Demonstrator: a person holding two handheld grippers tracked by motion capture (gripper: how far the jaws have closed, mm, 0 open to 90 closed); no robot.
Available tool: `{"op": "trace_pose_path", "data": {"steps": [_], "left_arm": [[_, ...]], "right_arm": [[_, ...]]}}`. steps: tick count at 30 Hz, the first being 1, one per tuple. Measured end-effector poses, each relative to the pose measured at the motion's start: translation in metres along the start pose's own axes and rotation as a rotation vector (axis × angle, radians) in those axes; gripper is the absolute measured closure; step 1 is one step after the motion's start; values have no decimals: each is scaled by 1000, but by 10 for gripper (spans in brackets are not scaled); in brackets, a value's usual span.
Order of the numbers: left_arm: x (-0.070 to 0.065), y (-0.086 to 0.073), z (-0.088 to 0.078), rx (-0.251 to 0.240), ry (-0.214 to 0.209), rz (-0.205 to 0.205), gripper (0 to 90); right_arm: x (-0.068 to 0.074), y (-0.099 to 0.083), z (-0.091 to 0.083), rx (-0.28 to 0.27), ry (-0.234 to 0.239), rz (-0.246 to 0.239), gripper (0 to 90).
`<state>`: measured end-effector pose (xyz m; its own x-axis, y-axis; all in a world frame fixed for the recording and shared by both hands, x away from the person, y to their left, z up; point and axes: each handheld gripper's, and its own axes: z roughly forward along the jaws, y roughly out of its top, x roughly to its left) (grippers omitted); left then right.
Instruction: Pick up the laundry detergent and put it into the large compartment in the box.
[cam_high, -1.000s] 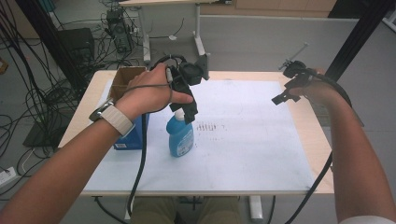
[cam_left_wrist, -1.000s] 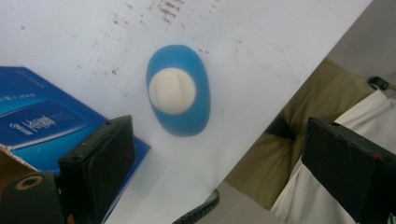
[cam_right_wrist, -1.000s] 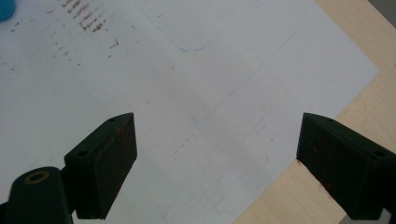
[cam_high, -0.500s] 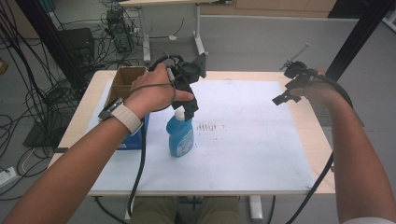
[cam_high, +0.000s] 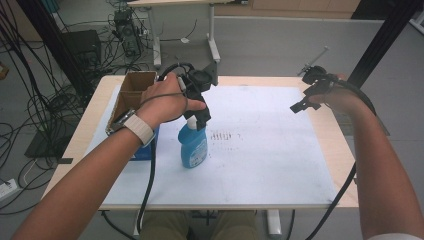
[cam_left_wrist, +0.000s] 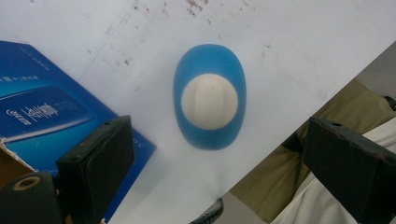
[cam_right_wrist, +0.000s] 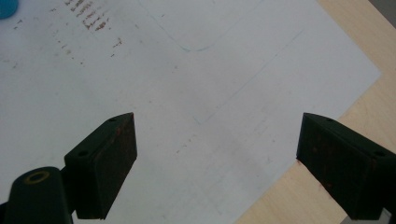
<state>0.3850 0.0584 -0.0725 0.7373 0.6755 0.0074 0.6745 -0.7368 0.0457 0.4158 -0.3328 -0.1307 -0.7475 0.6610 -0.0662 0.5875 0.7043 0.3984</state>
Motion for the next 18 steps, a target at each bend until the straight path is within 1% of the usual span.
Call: {"op": "trace_pose_path", "data": {"steps": [4, 7, 18], "left_arm": [[0, 1, 6, 4, -4, -8, 96], [1, 3, 11, 12, -17, -12, 95], [5, 6, 21, 21, -25, -23, 95]], "right_arm": [[0, 0, -1, -2, -3, 0, 123], [1, -1, -1, -4, -2, 2, 124], [0, -1, 1, 1, 3, 1, 124]]}}
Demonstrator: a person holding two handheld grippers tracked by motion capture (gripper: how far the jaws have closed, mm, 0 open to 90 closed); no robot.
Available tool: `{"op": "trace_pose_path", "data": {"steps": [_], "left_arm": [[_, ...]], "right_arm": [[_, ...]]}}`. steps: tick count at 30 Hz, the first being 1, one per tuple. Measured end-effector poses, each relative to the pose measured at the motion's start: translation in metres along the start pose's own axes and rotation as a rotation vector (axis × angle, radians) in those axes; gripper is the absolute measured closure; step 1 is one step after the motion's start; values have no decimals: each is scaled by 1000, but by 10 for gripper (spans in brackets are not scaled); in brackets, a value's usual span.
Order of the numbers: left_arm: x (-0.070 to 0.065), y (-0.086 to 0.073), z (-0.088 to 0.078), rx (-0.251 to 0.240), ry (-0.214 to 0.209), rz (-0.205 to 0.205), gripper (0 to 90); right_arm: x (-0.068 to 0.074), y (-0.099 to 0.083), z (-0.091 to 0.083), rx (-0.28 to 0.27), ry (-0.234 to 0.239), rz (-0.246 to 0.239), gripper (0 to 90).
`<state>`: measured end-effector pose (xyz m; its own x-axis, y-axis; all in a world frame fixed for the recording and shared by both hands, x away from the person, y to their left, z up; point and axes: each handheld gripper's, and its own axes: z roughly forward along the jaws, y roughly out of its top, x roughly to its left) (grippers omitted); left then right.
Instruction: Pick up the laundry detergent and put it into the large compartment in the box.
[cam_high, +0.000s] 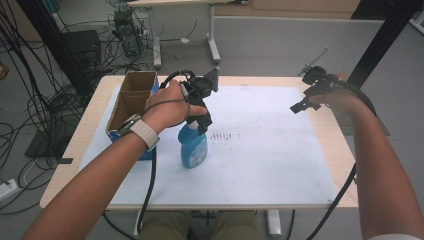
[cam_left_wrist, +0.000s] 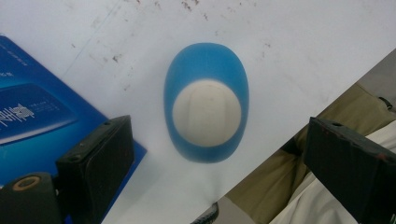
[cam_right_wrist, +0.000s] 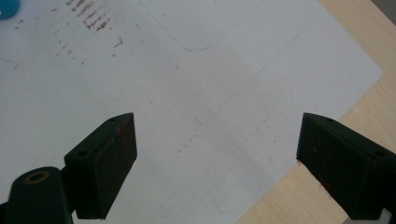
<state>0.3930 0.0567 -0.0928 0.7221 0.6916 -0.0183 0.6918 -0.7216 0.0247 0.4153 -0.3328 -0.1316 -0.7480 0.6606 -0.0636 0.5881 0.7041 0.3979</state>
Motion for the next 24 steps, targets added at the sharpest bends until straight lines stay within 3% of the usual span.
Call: {"op": "trace_pose_path", "data": {"steps": [24], "left_arm": [[-1, 4, 16, 11, 12, -11, 96]], "right_arm": [[1, 0, 0, -1, -1, 1, 124]]}}
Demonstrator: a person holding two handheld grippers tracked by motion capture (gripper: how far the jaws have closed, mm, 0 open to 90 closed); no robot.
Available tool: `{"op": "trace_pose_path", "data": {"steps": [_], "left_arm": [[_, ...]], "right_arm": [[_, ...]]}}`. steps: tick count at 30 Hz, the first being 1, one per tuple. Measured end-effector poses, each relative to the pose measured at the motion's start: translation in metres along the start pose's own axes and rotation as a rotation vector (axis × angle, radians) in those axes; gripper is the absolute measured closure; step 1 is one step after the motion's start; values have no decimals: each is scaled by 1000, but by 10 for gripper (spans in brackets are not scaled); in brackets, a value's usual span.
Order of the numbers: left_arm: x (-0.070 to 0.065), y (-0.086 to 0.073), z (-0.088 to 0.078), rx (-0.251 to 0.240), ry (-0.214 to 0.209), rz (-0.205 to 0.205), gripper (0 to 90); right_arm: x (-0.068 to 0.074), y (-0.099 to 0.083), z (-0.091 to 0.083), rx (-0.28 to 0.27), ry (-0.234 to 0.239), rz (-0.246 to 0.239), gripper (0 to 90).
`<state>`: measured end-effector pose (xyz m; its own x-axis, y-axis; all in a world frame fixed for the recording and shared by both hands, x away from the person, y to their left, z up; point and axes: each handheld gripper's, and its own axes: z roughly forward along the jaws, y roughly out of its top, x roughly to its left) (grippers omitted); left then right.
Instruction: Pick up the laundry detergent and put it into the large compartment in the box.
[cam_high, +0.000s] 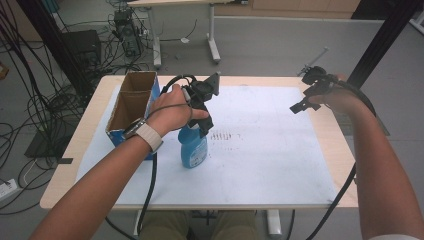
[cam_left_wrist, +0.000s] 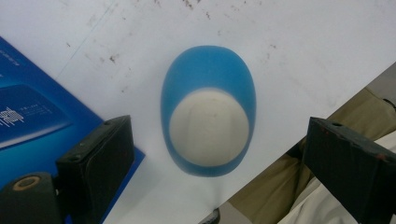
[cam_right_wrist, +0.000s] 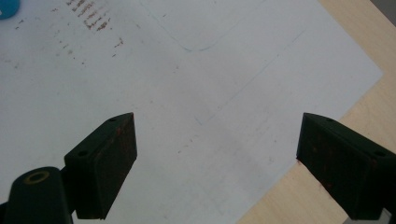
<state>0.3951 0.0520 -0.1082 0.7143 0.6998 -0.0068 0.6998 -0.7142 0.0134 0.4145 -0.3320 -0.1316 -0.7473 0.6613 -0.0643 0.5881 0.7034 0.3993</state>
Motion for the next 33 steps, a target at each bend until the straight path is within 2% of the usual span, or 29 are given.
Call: {"op": "trace_pose_path", "data": {"steps": [22, 33], "left_arm": [[5, -5, 11, -18, -11, -25, 96], [2, -3, 15, -12, -6, -26, 97]], "right_arm": [[1, 2, 2, 2, 2, -5, 124], [0, 1, 2, -2, 5, -4, 124]]}}
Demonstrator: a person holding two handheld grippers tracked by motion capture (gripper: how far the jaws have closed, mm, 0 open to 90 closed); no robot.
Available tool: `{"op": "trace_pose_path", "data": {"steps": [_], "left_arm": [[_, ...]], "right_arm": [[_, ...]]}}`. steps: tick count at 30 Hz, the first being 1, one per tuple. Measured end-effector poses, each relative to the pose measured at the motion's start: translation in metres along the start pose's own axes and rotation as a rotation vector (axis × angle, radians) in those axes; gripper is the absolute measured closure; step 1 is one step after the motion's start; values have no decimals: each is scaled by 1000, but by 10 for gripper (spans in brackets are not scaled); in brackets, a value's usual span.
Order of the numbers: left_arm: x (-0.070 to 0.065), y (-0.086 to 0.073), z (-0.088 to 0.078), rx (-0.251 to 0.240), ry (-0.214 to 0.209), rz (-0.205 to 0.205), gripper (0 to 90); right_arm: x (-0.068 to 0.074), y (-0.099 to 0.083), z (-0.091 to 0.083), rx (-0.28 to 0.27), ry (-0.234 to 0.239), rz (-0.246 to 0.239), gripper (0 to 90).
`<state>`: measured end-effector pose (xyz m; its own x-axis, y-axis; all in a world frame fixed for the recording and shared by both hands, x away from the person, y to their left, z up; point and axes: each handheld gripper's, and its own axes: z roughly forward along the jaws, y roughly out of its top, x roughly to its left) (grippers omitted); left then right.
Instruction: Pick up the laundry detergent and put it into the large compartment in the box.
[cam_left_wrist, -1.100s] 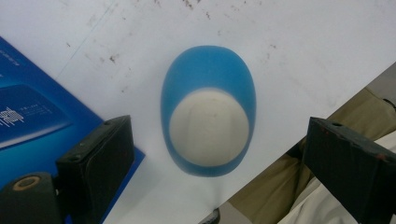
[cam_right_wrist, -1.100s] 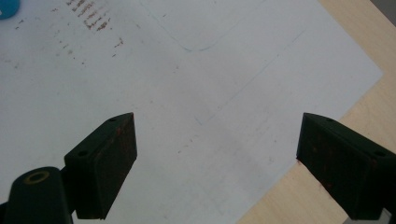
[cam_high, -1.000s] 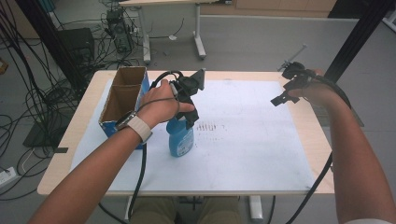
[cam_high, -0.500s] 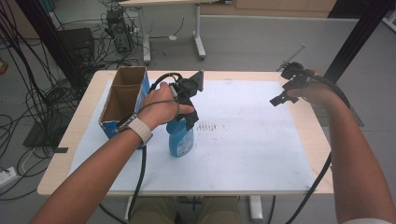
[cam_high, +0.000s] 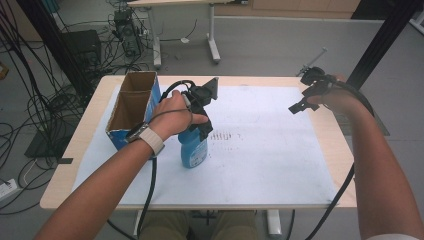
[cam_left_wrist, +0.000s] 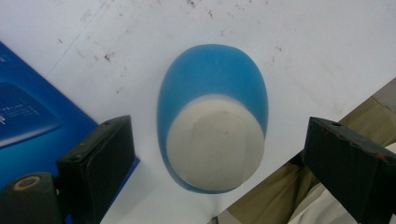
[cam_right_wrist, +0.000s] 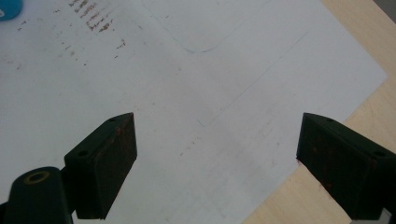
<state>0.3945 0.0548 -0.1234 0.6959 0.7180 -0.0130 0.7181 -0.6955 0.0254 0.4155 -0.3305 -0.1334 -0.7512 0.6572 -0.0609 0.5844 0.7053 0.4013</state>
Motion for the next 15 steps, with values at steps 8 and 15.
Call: {"op": "trace_pose_path", "data": {"steps": [8, 15], "left_arm": [[-1, 2, 2, 8, 5, -2, 98], [-1, 3, 2, 8, 4, -2, 98]], "right_arm": [[-1, -2, 1, 1, 0, 5, 124], [-1, -3, 1, -1, 1, 5, 124]]}}
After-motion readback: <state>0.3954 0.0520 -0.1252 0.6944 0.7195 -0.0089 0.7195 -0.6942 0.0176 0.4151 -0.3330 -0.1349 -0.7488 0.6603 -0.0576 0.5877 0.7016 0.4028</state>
